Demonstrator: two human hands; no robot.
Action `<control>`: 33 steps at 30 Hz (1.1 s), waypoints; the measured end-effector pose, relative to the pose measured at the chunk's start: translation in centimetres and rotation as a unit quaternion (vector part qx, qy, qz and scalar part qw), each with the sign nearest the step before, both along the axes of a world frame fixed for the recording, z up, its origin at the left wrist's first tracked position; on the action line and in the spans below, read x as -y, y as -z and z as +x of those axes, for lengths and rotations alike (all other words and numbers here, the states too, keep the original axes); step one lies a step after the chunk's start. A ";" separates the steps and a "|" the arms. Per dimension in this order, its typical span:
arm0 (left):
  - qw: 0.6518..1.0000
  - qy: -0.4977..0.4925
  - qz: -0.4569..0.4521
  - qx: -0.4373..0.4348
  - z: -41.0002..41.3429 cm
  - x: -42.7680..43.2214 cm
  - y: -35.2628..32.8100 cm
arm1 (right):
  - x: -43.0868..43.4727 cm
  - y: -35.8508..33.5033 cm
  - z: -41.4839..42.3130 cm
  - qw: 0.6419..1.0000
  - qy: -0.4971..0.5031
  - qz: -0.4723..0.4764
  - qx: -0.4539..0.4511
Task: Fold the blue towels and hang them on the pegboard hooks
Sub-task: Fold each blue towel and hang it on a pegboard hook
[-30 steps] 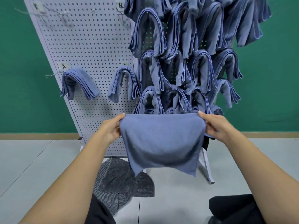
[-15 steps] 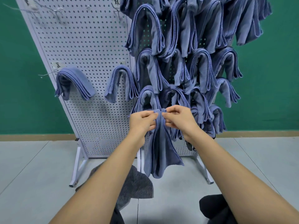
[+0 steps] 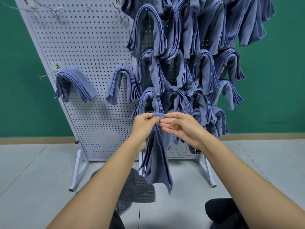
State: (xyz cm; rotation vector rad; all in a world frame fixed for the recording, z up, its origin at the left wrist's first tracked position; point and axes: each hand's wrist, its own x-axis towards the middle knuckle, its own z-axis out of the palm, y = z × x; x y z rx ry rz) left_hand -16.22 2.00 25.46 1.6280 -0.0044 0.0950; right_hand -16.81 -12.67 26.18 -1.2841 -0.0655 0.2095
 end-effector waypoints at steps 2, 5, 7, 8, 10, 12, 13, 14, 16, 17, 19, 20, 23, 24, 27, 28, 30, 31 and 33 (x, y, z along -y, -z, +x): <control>1.000 0.013 0.008 -0.004 0.1 -0.2 -0.2 | 1.1 0.0 0.6 0.988 0.041 -0.132 0.074; 0.998 0.057 0.015 0.004 -0.1 -0.6 -0.8 | 3.0 -0.2 1.3 0.902 0.070 -0.367 0.217; 0.995 0.090 0.028 0.013 0.0 -0.9 -1.1 | 3.6 0.0 1.3 0.872 0.043 -0.429 0.229; 0.994 0.103 0.034 0.015 0.0 -1.1 -1.1 | 3.7 0.3 1.3 0.874 0.026 -0.439 0.209; 0.993 0.109 0.036 0.010 0.3 -1.5 -0.9 | 3.9 0.8 1.5 0.889 0.003 -0.428 0.162; 0.996 0.082 0.021 -0.007 0.8 -2.0 -0.6 | 4.0 0.7 1.6 0.891 0.045 -0.418 0.170; 0.998 0.067 0.004 -0.019 1.0 -2.2 -0.5 | 4.2 0.5 1.7 0.888 0.082 -0.411 0.188; 0.998 0.058 -0.015 -0.031 1.1 -2.4 -0.4 | 4.3 0.2 1.8 0.888 0.113 -0.397 0.201; 0.997 0.058 -0.033 -0.044 1.3 -2.5 -0.2 | 4.4 -0.2 1.6 0.900 0.129 -0.361 0.206; 0.997 0.063 -0.031 -0.045 1.3 -2.4 -0.2 | 4.4 -0.2 1.4 0.905 0.125 -0.354 0.199; 0.997 0.070 -0.025 -0.033 1.1 -2.1 -0.1 | 4.6 -0.1 1.2 0.908 0.124 -0.354 0.189; 0.997 0.071 -0.022 -0.022 1.0 -1.9 -0.1 | 4.7 -0.1 1.1 0.907 0.125 -0.355 0.190; 0.996 0.086 -0.026 0.011 0.8 -1.2 0.0 | 5.2 -0.4 0.9 0.901 0.135 -0.362 0.200; 0.995 0.091 -0.028 0.019 0.8 -1.0 0.0 | 5.5 -0.5 0.9 0.898 0.139 -0.365 0.202; 0.994 0.106 -0.012 0.030 0.8 -0.2 0.2 | 5.8 -0.6 0.5 0.896 0.130 -0.372 0.204; 0.993 0.116 -0.007 0.033 0.7 0.1 0.2 | 5.8 -0.6 0.4 0.889 0.108 -0.388 0.219; 0.988 0.152 -0.008 0.040 0.6 0.6 0.2 | 5.7 -0.6 0.2 0.858 0.049 -0.449 0.244; 0.984 0.170 -0.013 0.043 0.5 0.9 0.1 | 5.5 -0.6 0.0 0.842 0.026 -0.478 0.251; 0.982 0.184 -0.026 0.045 0.4 1.2 0.0 | 5.2 -0.5 -0.1 0.818 0.012 -0.513 0.261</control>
